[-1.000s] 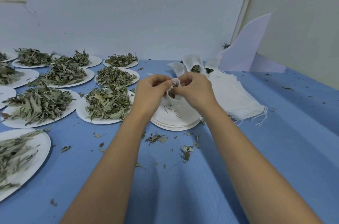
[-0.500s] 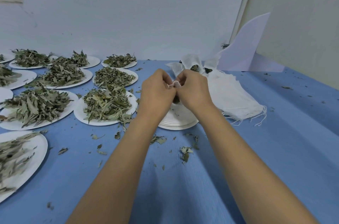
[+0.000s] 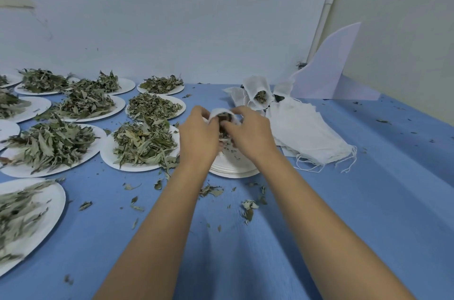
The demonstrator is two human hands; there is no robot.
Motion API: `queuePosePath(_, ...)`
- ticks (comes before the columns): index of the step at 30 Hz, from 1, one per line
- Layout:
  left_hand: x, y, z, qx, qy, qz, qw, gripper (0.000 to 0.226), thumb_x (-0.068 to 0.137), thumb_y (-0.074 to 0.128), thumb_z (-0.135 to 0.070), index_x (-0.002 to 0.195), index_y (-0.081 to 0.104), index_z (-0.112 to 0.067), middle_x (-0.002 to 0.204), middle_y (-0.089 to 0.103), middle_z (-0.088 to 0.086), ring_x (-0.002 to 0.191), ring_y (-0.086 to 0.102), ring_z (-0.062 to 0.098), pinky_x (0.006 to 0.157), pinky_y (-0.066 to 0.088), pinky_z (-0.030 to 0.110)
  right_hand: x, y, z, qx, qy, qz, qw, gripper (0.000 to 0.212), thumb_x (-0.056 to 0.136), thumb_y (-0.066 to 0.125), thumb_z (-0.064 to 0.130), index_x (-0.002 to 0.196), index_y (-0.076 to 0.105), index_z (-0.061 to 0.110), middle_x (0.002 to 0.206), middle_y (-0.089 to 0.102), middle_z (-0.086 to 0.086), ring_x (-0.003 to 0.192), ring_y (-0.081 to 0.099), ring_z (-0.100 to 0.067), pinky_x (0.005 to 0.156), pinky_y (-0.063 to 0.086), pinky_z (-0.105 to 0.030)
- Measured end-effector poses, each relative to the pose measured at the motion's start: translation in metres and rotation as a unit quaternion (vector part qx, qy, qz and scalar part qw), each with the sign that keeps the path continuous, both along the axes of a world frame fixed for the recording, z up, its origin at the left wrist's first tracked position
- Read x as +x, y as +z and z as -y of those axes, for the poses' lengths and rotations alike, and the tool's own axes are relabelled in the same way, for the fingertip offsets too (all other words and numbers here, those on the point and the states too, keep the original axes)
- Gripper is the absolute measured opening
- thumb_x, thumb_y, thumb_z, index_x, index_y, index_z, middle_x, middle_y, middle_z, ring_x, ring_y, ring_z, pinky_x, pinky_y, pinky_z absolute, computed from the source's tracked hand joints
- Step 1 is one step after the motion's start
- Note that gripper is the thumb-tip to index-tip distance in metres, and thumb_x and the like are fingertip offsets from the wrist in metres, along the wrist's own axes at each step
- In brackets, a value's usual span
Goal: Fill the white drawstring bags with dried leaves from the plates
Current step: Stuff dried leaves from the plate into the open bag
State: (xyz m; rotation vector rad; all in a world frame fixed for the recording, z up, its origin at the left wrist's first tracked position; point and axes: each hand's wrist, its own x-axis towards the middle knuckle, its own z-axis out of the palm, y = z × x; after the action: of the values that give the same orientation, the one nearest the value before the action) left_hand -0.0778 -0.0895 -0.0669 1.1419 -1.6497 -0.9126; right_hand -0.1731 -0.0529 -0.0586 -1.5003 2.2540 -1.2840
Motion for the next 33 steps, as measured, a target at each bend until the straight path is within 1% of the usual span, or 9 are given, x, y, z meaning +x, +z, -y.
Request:
queuePosePath(3, 0.006, -0.002, 0.000, -0.063, 0.046, 0.079, 0.994, 0.015, 0.092, 0.055, -0.013, 0.105, 0.048, -0.010, 0.072, 0.058, 0.008, 0.059, 0.058, 0.024, 0.052, 0.046, 0.041, -0.003, -0.001, 0.001, -0.068, -0.038, -0.017, 0.997, 0.028, 0.086, 0.058, 0.014, 0.114, 0.064, 0.016, 0.103, 0.067, -0.006, 0.089, 0.061, -0.020, 0.069, 0.042, -0.025)
queuePosePath(7, 0.005, 0.000, 0.003, -0.094, 0.104, 0.204, 0.969, 0.017, 0.090, 0.049, -0.005, 0.106, 0.045, -0.008, 0.069, 0.049, 0.003, 0.059, 0.048, 0.023, 0.047, 0.029, 0.033, -0.004, -0.009, 0.004, -0.034, -0.048, -0.033, 0.998, 0.029, 0.084, 0.056, 0.009, 0.111, 0.065, 0.017, 0.092, 0.061, -0.001, 0.069, 0.047, -0.007, 0.056, 0.031, -0.019)
queuePosePath(10, -0.004, 0.016, 0.007, 0.014, 0.022, 0.040, 0.999, 0.009, 0.092, 0.052, -0.011, 0.100, 0.047, -0.010, 0.088, 0.064, 0.014, 0.072, 0.064, 0.029, 0.063, 0.052, 0.043, -0.003, 0.000, 0.009, -0.062, -0.027, 0.005, 0.998, 0.024, 0.090, 0.052, 0.013, 0.109, 0.066, 0.013, 0.094, 0.068, -0.005, 0.078, 0.062, -0.021, 0.070, 0.046, -0.029)
queuePosePath(13, -0.016, 0.029, 0.011, 0.047, -0.020, -0.105, 0.993, 0.004, 0.094, 0.054, -0.015, 0.095, 0.051, -0.014, 0.081, 0.066, 0.012, 0.059, 0.068, 0.019, 0.063, 0.060, 0.037, -0.010, 0.015, 0.013, -0.115, -0.021, 0.071, 0.991, 0.023, 0.095, 0.048, 0.013, 0.102, 0.069, 0.010, 0.090, 0.070, -0.009, 0.075, 0.068, -0.026, 0.076, 0.055, -0.045)
queuePosePath(16, -0.033, 0.041, 0.020, 0.023, -0.028, -0.172, 0.984, 0.011, 0.092, 0.055, -0.011, 0.089, 0.055, -0.021, 0.078, 0.067, 0.006, 0.062, 0.070, 0.015, 0.059, 0.059, 0.029, -0.026, 0.027, 0.018, -0.167, -0.053, 0.080, 0.981, 0.025, 0.093, 0.047, 0.006, 0.099, 0.071, 0.012, 0.087, 0.072, -0.005, 0.067, 0.066, -0.013, 0.075, 0.055, -0.034)
queuePosePath(23, -0.109, 0.063, 0.062, 0.047, -0.087, -0.199, 0.975, 0.014, 0.091, 0.057, -0.006, 0.098, 0.069, -0.012, 0.103, 0.070, 0.012, 0.093, 0.067, 0.022, 0.085, 0.056, 0.039, -0.097, 0.048, 0.046, -0.200, -0.132, 0.071, 0.968, 0.031, 0.096, 0.045, 0.008, 0.115, 0.068, 0.013, 0.114, 0.069, -0.001, 0.105, 0.061, -0.016, 0.086, 0.043, -0.019)
queuePosePath(26, -0.140, 0.063, 0.079, 0.038, -0.127, -0.133, 0.982, 0.029, 0.095, 0.052, -0.006, 0.121, 0.063, -0.006, 0.123, 0.064, 0.009, 0.111, 0.060, 0.020, 0.099, 0.048, 0.035, -0.129, 0.044, 0.061, -0.170, -0.159, 0.048, 0.971, 0.035, 0.098, 0.040, 0.011, 0.126, 0.062, 0.016, 0.125, 0.064, 0.000, 0.117, 0.055, -0.016, 0.088, 0.036, -0.016)
queuePosePath(29, -0.159, 0.053, 0.092, 0.000, -0.169, 0.058, 0.984, 0.045, 0.097, 0.043, -0.008, 0.141, 0.044, -0.013, 0.146, 0.045, 0.005, 0.135, 0.038, 0.020, 0.110, 0.030, 0.027, -0.154, 0.028, 0.075, -0.076, -0.163, 0.004, 0.984, 0.041, 0.097, 0.036, 0.010, 0.133, 0.055, 0.018, 0.131, 0.058, -0.006, 0.127, 0.045, -0.021, 0.093, 0.041, -0.030)
queuePosePath(33, -0.162, 0.039, 0.095, -0.008, -0.179, 0.161, 0.971, 0.051, 0.095, 0.039, -0.004, 0.145, 0.037, -0.016, 0.151, 0.036, 0.005, 0.142, 0.020, 0.022, 0.108, 0.017, 0.022, -0.172, 0.011, 0.086, 0.114, -0.126, -0.032, 0.985, 0.035, 0.093, 0.032, 0.010, 0.113, 0.061, 0.009, 0.126, 0.056, -0.016, 0.131, 0.035, -0.029, 0.094, 0.037, -0.036)
